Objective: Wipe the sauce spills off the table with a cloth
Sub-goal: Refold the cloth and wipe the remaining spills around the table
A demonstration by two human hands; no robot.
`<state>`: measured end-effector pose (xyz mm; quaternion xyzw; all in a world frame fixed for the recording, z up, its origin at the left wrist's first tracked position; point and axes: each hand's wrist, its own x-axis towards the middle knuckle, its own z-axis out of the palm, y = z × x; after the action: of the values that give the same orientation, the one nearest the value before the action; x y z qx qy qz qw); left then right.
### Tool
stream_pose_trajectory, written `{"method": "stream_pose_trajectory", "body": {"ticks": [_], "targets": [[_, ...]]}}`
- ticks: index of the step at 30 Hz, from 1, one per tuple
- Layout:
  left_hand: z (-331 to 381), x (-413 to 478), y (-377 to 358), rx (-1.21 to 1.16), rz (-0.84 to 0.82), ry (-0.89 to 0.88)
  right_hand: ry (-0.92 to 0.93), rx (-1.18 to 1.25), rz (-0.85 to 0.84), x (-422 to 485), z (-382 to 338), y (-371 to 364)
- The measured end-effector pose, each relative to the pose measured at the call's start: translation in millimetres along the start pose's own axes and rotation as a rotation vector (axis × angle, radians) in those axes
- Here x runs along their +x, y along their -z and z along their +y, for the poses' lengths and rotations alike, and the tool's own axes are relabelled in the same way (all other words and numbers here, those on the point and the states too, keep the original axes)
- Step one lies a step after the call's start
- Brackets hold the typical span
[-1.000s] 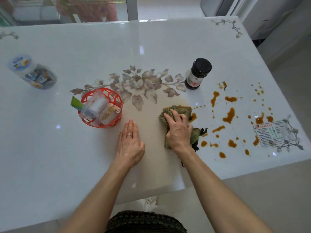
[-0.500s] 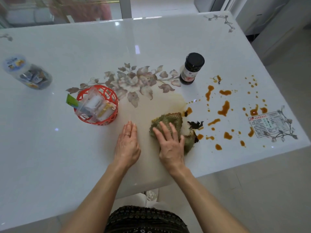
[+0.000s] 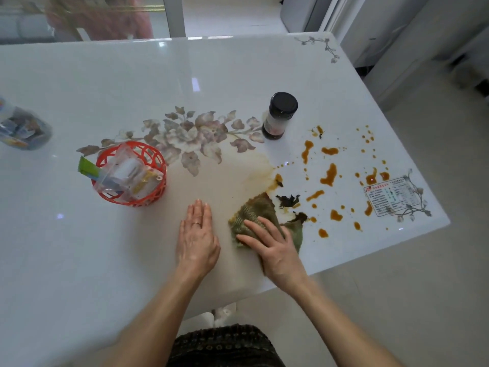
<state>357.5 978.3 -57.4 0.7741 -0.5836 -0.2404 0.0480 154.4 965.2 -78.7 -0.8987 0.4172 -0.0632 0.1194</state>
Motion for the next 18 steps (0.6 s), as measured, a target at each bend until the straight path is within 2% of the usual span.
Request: {"method": "stream_pose_trajectory", "body": {"ticks": [2, 6, 9, 11, 13, 16, 18], "targets": [[-2.1, 1.1, 1.0, -0.002, -0.005, 0.004, 0.010, -0.043, -0.048, 3.0, 31.7, 6.9], [2.4, -1.5, 0.5, -0.006, -0.021, 0.031, -0.238, 0.048, 0.024, 23.1, 51.6, 17.2], [12.2, -0.1, -4.4, 0.003, -0.002, 0.052, -0.100, 0.072, 0.066, 6.8, 34.8, 9.0], [23.7, -0.5, -9.3, -0.010, 0.000, 0.071, 0.059, 0.033, 0.024, -16.2, 47.3, 8.1], [33.5, -3.2, -13.5, -0.020, 0.003, 0.090, 0.141, -0.018, -0.016, -23.3, 76.6, 16.6], [38.2, -5.5, -17.1, -0.014, 0.015, 0.105, 0.025, -0.003, 0.000, -6.9, 105.1, 30.4], [39.3, -6.4, -18.9, -0.020, 0.027, 0.115, -0.034, 0.056, 0.045, -6.3, 95.5, 31.3]]}}
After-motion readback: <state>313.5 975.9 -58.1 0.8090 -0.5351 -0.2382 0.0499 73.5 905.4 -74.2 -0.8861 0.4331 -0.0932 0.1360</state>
